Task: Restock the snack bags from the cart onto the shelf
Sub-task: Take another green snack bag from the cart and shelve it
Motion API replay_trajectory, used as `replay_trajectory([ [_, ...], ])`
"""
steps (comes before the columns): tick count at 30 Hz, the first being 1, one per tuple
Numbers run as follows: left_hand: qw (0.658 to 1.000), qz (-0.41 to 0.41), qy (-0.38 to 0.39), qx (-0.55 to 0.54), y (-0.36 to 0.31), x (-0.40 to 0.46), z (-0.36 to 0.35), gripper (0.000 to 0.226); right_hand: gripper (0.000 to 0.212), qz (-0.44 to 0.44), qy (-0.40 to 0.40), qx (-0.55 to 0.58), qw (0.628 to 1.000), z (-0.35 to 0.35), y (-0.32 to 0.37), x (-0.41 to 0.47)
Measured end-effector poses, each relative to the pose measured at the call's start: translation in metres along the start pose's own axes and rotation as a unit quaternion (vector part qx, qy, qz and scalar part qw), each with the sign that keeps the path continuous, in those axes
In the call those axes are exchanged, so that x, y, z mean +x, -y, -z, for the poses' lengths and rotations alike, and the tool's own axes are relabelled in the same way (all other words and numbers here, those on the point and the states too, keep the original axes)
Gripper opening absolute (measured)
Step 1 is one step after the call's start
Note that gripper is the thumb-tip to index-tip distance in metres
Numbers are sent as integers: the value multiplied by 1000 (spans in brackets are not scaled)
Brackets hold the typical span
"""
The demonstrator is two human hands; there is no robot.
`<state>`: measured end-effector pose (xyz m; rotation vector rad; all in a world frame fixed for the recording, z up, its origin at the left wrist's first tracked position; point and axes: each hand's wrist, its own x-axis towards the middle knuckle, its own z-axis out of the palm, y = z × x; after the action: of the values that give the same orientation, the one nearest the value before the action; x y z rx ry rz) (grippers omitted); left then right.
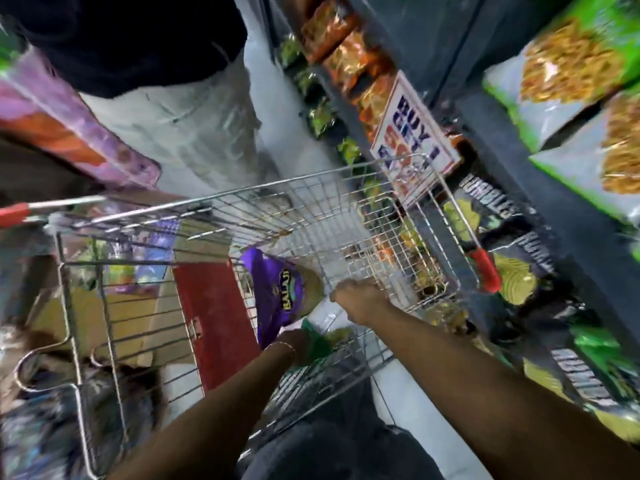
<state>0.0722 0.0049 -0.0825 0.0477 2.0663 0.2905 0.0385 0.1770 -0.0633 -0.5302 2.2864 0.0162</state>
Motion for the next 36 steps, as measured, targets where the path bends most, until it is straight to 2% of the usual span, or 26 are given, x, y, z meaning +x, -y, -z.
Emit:
replay_trajectory([
  [3,999,2,48,24,-1,2,-10,59,65,39,16,-30,999,-16,4,24],
  [5,996,1,62,59,-4,5,-18,47,75,41,30,-37,998,-29,4,36],
  [7,995,-10,57,78,-11,4,-16,36,87,37,41,-43,998,-40,1,45],
  [11,994,-9,1,112,-18,3,-11,34,107,41,42,-32,998,-47,-3,55],
  [14,992,-38,-35,111,-26,-2,0,34,91,38,39,14,998,-31,-12,55],
  [18,983,-64,-85,152,-36,-18,37,30,55,11,8,134,991,-13,-38,31],
  [21,973,-101,-124,166,-51,-36,72,32,42,-43,-59,280,957,-3,-57,-3],
  [25,946,-157,-193,206,-87,-77,123,31,40,-92,-160,409,894,25,-74,-57],
  [27,919,-191,-277,207,-106,-109,152,27,40,-103,-226,442,862,43,-78,-89],
  [28,894,-212,-348,187,-111,-126,164,26,38,-106,-254,460,844,50,-78,-103],
  [30,793,-283,-523,131,-128,-165,192,24,26,-88,-325,505,795,74,-80,-148],
  [31,757,-306,-570,98,-133,-179,203,30,21,-78,-350,531,768,84,-79,-164],
  [32,725,-332,-601,61,-142,-198,213,41,20,-71,-384,551,738,97,-79,-190],
  [33,704,-352,-617,20,-150,-215,221,55,14,-65,-415,563,712,111,-76,-216],
  [34,688,-361,-629,-40,-153,-225,223,70,17,-56,-446,569,689,119,-71,-235],
  [36,637,-397,-644,-147,-170,-253,219,94,41,-36,-528,564,634,140,-65,-281],
])
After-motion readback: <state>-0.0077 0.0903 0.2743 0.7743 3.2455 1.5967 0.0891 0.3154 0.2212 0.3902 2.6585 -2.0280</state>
